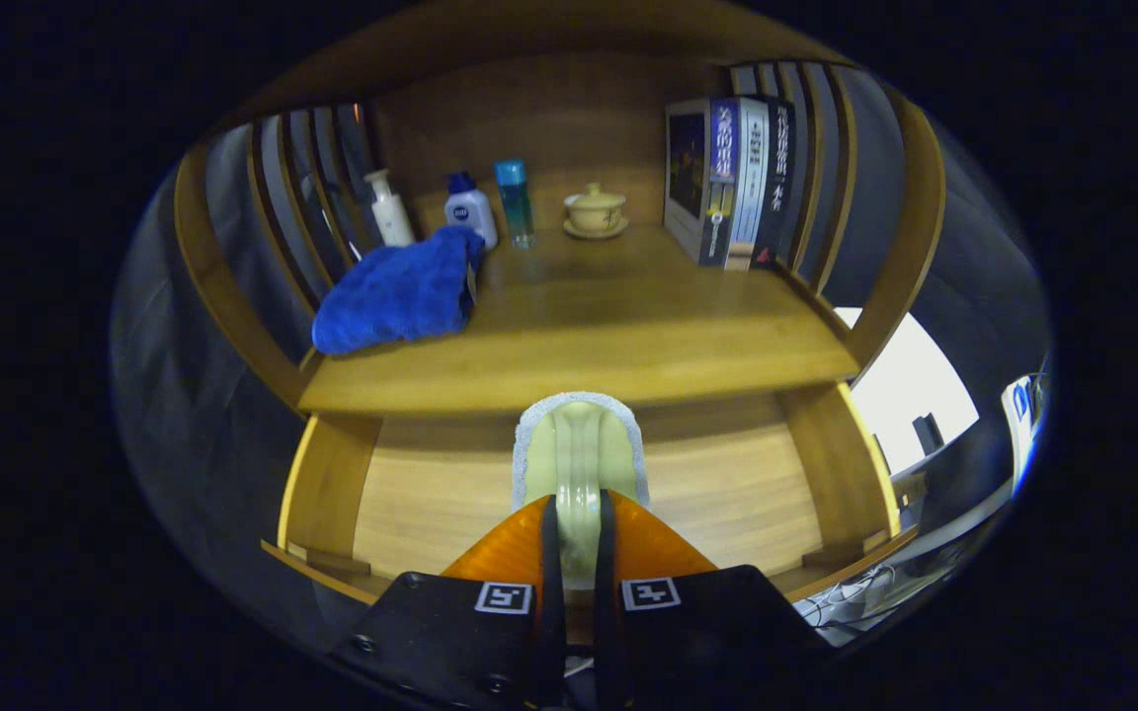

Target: Pull open the drawer, take out the items inside it, and place them on the countertop above the cabinet.

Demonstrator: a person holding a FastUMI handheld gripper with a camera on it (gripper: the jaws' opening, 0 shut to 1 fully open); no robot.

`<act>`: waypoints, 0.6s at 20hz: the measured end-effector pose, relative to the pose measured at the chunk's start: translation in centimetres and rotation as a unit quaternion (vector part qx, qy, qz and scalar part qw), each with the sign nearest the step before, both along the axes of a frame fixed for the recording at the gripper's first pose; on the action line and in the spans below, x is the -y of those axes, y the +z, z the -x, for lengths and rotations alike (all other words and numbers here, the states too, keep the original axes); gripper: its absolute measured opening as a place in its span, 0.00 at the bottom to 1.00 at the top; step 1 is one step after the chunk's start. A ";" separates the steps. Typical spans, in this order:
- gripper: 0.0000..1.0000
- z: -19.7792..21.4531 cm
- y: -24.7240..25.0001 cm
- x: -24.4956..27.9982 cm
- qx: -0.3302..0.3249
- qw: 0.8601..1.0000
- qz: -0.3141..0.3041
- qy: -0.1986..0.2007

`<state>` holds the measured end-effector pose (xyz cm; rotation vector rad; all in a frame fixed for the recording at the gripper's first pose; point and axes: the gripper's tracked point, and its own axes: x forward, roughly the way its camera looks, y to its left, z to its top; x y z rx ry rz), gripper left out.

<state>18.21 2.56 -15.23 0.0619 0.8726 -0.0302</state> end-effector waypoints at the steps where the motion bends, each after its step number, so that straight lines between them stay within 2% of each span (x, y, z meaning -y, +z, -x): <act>1: 0.20 -1.4 1.0 0.4 0.010 1.000 0.011 -0.003; 3: 0.20 -4.5 2.4 0.7 0.026 0.999 0.033 0.000; 5: 0.20 -7.4 3.0 0.0 0.038 0.999 0.024 -0.003; 12: 0.20 -12.6 -0.3 -1.2 0.005 1.000 0.018 -0.013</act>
